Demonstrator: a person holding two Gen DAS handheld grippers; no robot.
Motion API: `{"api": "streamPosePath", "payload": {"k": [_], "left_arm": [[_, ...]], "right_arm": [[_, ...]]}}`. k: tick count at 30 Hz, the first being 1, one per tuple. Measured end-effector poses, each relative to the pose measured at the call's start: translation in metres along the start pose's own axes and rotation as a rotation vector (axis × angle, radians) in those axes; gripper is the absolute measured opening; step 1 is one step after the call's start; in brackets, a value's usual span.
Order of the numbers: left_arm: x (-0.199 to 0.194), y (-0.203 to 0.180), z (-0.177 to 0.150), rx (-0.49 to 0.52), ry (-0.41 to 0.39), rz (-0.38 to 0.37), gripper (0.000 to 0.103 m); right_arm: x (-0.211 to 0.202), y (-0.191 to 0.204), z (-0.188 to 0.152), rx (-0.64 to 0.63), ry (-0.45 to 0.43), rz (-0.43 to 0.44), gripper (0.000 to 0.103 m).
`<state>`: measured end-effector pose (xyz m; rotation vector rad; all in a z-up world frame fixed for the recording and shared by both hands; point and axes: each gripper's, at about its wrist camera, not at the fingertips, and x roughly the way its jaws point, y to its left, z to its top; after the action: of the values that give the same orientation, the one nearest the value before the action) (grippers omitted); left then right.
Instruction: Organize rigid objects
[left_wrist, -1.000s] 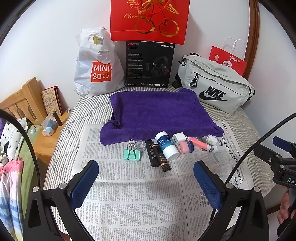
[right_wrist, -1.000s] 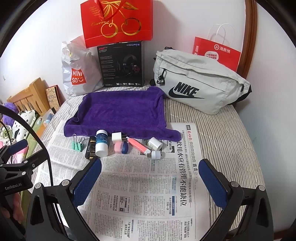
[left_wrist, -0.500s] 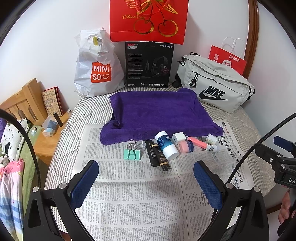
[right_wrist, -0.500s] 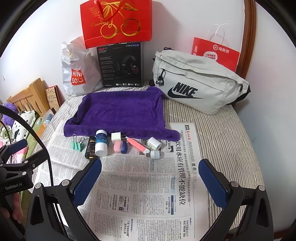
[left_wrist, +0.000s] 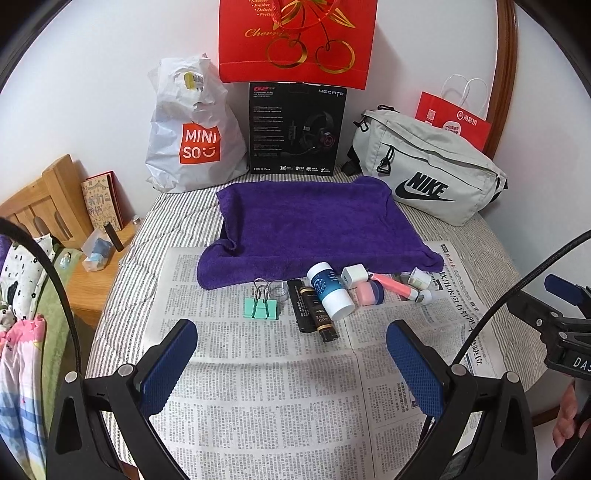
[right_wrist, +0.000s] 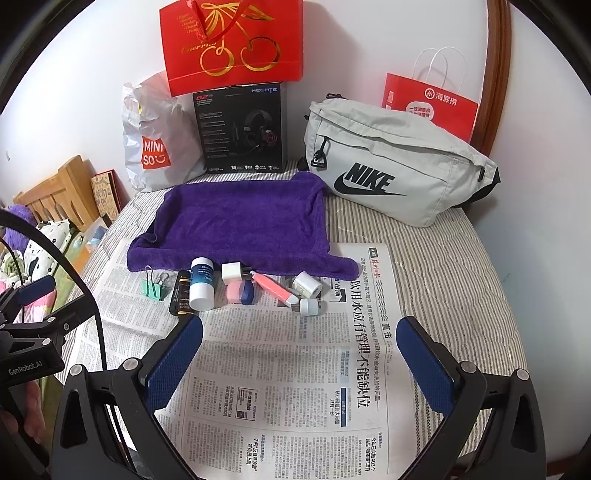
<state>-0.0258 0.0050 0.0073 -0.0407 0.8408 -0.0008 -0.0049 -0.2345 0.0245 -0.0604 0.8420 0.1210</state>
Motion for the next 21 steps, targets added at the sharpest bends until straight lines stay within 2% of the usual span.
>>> {"api": "streamPosePath", "payload": {"k": [21], "left_arm": [[0.013, 0.002, -0.003, -0.010, 0.018, -0.007, 0.103]], "right_arm": [[0.012, 0.000, -0.002, 0.003, 0.021, 0.002, 0.103]]}}
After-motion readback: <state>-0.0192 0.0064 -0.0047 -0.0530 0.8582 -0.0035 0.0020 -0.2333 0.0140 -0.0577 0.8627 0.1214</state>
